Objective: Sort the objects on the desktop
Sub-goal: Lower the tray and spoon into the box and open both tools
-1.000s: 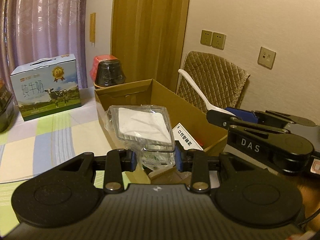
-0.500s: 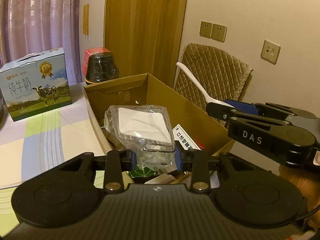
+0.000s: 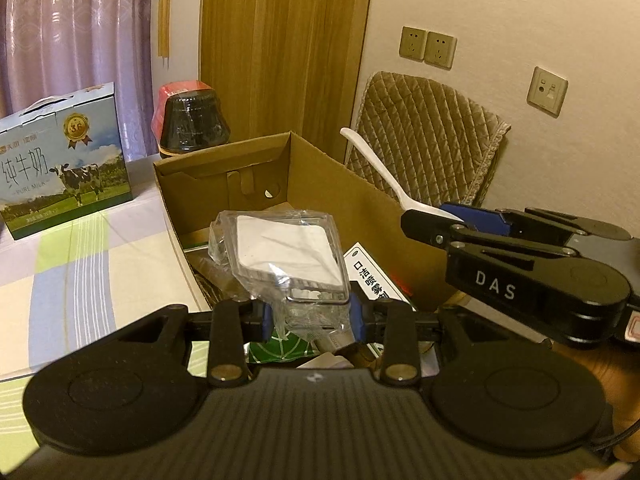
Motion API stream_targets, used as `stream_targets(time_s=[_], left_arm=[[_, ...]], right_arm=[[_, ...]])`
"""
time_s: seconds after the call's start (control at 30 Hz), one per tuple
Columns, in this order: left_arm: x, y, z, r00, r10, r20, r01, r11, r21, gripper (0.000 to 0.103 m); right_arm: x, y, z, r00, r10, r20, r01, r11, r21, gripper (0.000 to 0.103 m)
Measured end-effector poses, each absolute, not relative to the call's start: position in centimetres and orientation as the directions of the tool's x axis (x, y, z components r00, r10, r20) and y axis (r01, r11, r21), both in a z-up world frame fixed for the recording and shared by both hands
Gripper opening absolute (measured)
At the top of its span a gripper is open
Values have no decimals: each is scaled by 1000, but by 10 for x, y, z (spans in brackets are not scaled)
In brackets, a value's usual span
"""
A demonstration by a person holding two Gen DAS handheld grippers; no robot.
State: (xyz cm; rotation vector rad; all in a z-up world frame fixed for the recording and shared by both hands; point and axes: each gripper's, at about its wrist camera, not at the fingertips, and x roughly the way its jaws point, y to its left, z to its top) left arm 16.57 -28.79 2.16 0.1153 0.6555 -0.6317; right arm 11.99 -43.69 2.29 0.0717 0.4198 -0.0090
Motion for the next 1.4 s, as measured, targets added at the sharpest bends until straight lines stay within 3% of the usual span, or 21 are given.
stream_targets(time_s=[1.4], left_arm=[[163,-252,19,644,-480,-596,513,849,-128,44]], right_arm=[[127,-415,20,903,34,-428,-13,999,51,30]])
